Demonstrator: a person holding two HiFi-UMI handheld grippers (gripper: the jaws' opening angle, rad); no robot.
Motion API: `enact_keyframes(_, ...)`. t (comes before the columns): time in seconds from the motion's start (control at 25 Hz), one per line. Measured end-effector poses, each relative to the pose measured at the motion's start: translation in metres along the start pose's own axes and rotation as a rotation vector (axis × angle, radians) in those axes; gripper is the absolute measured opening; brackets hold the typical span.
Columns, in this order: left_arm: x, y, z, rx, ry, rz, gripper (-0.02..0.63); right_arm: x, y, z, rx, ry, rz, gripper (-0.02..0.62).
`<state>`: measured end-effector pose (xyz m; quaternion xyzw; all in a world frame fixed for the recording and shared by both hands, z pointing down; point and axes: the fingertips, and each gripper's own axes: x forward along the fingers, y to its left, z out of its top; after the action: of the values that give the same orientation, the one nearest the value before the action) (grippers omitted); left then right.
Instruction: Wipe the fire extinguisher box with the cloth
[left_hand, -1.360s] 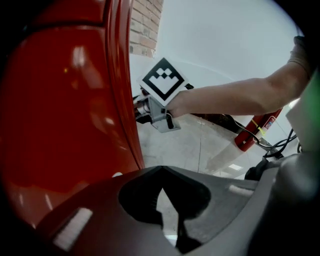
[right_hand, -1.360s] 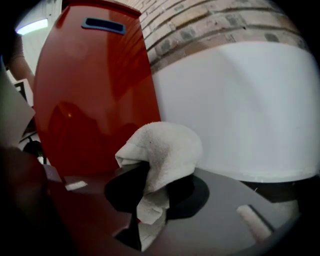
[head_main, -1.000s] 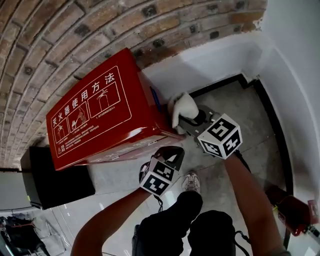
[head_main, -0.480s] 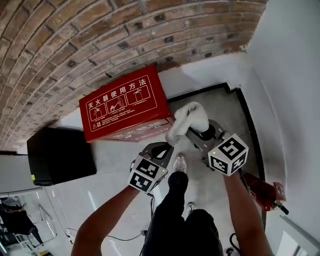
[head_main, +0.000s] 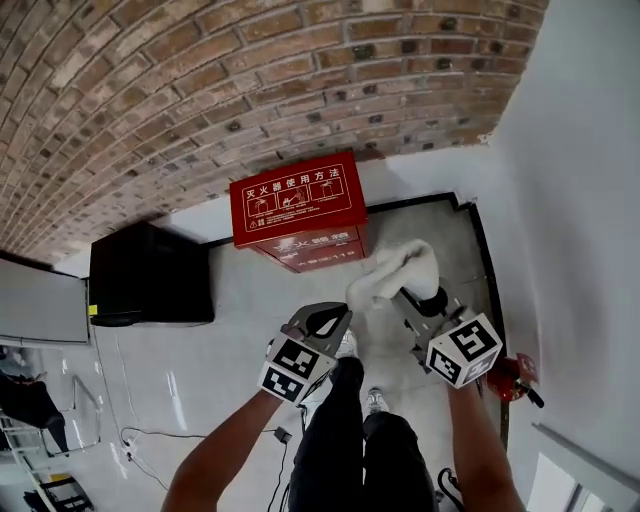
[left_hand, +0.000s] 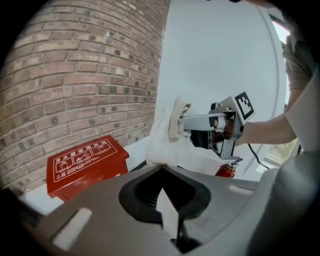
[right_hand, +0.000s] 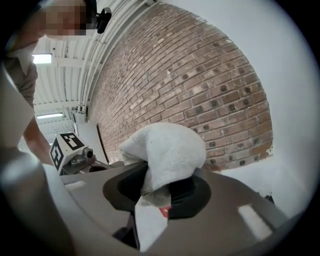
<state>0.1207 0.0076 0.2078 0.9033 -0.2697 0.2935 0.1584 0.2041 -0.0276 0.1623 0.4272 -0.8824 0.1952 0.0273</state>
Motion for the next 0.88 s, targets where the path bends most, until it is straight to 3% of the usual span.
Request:
enact_keyframes(0.16,-0.051,-0.017,0.030,0.027,-0.042,0.035,0.000,-0.025,0.042,0.043,0.025,-0.045,-0.001,0.130)
enact_keyframes(0.36,-0.102,-0.012,0.069,0.001,-0.090,0.068,0.000,-0.031,0.075,0.097,0.051,-0.086,0.011,0.129)
enact_keyframes(0.88,-0.199,0.098,0.191,-0.154,-0.257,0.140,0.000,0.050,0.130,0.244,-0.142,-0.134,-0.034,0.129)
